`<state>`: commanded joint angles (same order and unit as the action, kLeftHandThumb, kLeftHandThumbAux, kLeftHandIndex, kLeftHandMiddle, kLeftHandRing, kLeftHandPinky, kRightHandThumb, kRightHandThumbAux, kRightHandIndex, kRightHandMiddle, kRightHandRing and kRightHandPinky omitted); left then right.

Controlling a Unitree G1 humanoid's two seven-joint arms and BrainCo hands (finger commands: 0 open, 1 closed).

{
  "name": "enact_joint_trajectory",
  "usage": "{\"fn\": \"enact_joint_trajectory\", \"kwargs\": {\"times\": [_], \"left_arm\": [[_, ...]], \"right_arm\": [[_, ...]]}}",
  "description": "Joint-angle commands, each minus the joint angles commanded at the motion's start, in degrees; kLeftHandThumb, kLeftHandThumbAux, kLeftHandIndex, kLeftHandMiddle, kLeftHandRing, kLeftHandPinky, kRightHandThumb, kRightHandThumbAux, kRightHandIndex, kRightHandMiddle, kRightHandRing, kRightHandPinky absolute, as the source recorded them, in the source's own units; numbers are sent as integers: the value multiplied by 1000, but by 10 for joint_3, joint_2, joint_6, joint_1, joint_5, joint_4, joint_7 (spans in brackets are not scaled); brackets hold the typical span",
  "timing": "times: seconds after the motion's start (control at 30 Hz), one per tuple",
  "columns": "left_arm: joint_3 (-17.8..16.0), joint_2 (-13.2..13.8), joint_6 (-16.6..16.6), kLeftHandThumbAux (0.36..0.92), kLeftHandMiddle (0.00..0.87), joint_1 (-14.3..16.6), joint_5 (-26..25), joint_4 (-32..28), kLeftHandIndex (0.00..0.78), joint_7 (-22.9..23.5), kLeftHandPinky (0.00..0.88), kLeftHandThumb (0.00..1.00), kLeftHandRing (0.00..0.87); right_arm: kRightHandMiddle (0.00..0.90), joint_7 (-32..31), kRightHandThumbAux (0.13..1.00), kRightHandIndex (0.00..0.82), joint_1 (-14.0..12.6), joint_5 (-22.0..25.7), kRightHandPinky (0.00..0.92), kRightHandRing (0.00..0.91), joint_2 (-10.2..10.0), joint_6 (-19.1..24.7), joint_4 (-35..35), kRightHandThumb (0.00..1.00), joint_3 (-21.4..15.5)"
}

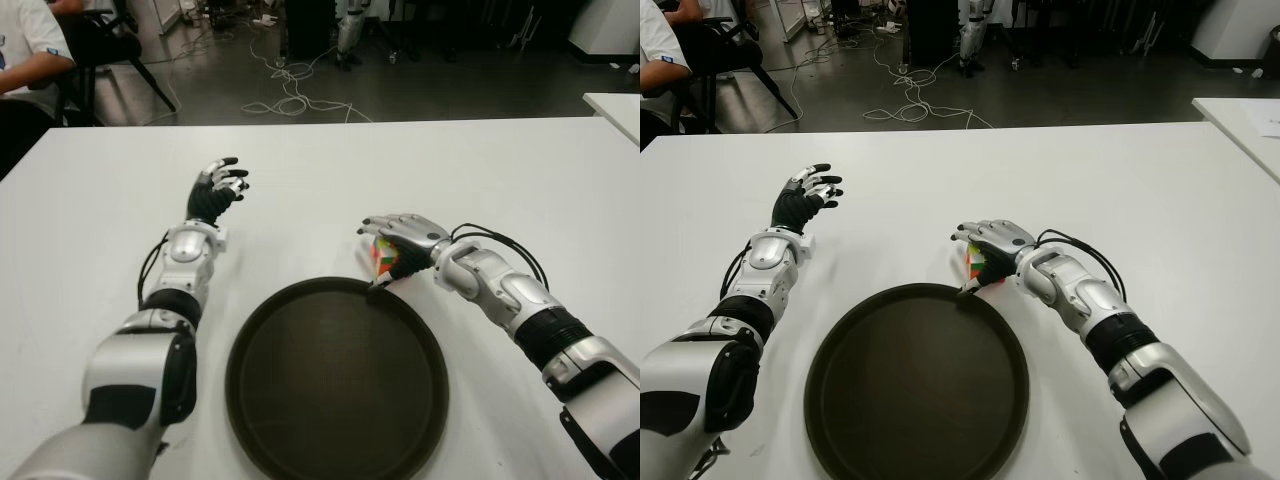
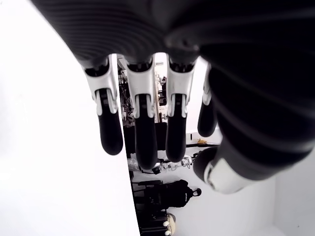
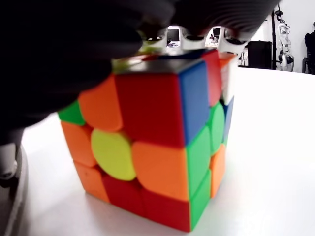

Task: Pick up the Rubik's Cube and put it in the plate

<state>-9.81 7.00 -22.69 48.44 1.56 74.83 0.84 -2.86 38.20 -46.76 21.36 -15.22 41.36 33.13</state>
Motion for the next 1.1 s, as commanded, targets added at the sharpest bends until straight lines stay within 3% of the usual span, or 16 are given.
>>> {"fn": "enact_joint_trajectory", "kwargs": {"times": [0.2, 0.63, 1.1], "left_arm": [[0, 1, 1, 740, 310, 0, -1, -1, 209, 3, 322, 525, 314], [-2, 0, 2, 750, 333, 0, -2, 0, 219, -1, 320, 481, 324], [0, 0, 10, 738, 322, 2, 1, 1, 205, -6, 318, 452, 323]], "right_arm": [[108, 9, 475, 71, 5, 0, 149, 115, 0, -1, 12, 0, 0], [119, 23, 474, 79, 18, -2, 182, 138, -1, 3, 37, 0, 0], [114, 42, 451, 82, 50, -7, 160, 131, -5, -6, 106, 0, 12]]}}
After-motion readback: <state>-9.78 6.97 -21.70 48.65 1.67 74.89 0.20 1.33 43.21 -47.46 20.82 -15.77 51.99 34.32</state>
